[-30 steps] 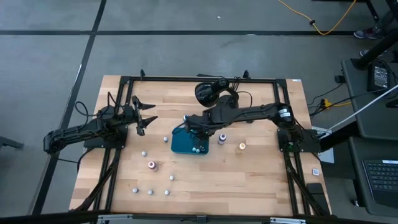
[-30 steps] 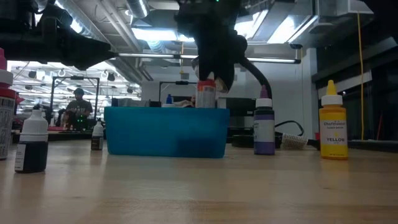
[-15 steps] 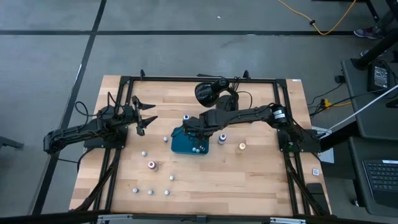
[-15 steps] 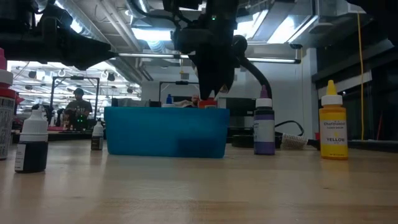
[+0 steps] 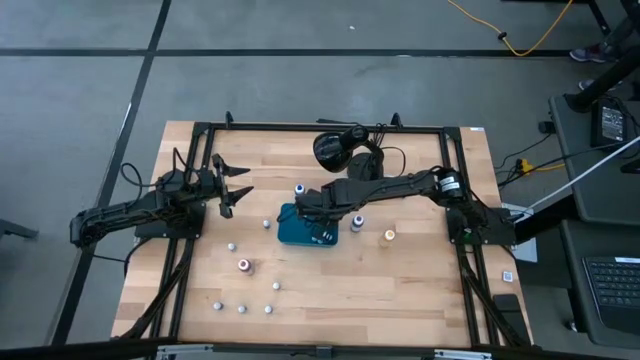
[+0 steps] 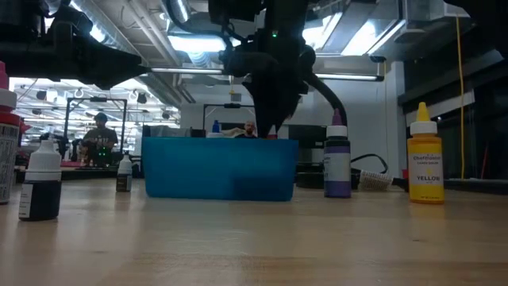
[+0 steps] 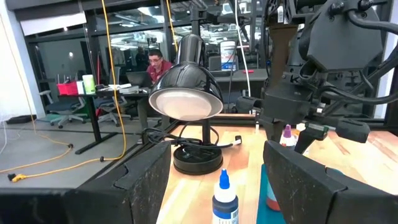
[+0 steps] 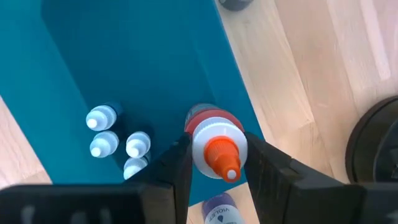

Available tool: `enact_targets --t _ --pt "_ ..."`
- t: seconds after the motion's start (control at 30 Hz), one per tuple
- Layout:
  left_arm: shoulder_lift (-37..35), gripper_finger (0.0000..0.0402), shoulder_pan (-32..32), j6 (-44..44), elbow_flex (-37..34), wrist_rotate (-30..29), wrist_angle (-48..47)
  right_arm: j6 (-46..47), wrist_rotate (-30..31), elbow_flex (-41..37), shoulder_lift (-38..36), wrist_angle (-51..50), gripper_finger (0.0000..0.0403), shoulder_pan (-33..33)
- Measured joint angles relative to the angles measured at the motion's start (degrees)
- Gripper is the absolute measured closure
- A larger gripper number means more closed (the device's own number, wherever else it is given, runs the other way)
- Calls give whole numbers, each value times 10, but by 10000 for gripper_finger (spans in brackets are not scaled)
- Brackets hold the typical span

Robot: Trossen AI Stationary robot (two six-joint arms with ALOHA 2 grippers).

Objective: Pick & Place food coloring
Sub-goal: Put the large orange food coloring bottle into the blue bin

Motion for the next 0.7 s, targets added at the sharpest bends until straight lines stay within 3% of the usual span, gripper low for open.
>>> enact_targets --t 0.17,0.47,0.7 --pt "0 151 0 0 0 0 0 12 -1 0 0 -4 266 0" --pt "0 150 0 0 0 0 0 16 -10 -1 1 -10 216 0" --pt "0 150 0 0 0 0 0 16 -10 -1 -3 -10 209 0"
